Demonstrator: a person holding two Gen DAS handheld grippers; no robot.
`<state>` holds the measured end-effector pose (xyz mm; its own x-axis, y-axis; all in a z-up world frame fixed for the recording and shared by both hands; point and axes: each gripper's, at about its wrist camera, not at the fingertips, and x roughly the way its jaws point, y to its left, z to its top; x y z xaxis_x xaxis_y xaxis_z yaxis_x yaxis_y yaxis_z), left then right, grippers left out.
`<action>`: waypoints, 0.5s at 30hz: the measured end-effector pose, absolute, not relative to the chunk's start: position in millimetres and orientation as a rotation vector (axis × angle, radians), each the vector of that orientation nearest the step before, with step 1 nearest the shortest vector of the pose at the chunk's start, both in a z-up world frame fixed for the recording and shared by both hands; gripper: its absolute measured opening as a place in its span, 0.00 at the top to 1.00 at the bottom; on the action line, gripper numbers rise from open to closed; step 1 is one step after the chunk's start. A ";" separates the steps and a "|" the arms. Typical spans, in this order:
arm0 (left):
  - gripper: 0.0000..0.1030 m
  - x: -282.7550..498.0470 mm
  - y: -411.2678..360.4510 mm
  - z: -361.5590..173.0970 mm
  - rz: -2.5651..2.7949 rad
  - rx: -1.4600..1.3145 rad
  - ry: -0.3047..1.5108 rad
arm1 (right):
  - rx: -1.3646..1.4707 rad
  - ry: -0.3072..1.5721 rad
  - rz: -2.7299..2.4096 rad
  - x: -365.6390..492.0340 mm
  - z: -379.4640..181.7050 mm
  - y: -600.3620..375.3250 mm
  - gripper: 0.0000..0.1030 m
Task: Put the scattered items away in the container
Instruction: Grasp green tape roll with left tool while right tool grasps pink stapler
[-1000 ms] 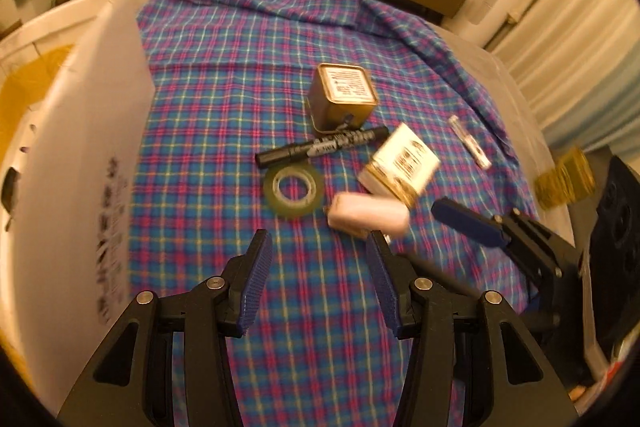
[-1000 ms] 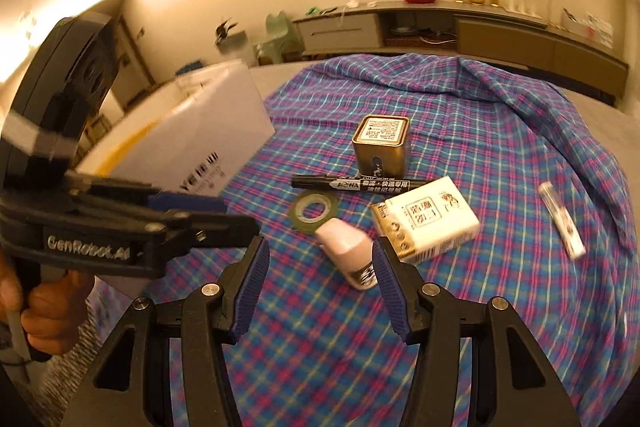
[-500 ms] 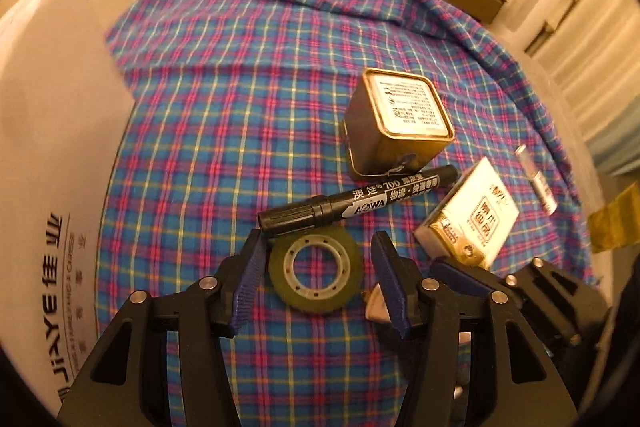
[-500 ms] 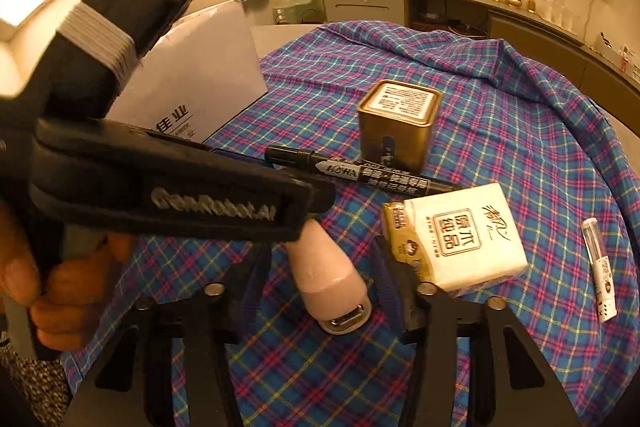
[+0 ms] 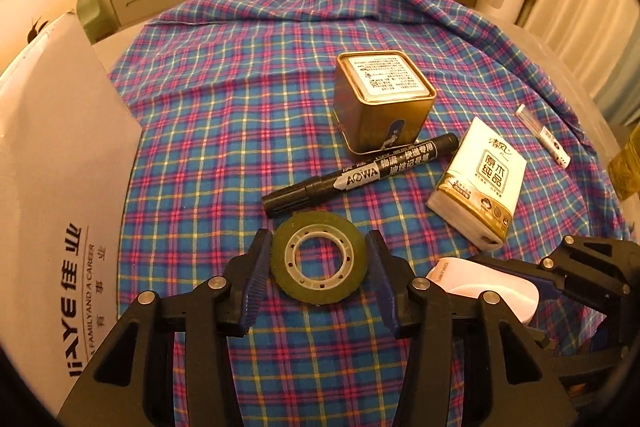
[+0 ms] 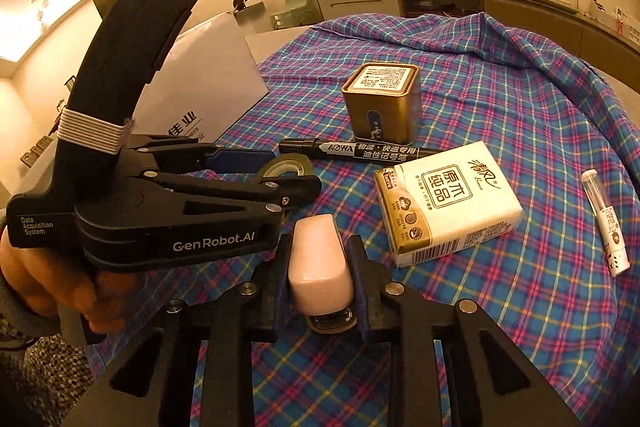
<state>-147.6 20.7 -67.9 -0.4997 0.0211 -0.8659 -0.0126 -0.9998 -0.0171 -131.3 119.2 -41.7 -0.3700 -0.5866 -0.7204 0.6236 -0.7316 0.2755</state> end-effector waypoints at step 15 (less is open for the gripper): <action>0.52 -108.5 19.1 -21.2 2.726 -1.469 -0.109 | 1.029 -0.060 -2.114 -111.7 -8.2 134.3 0.73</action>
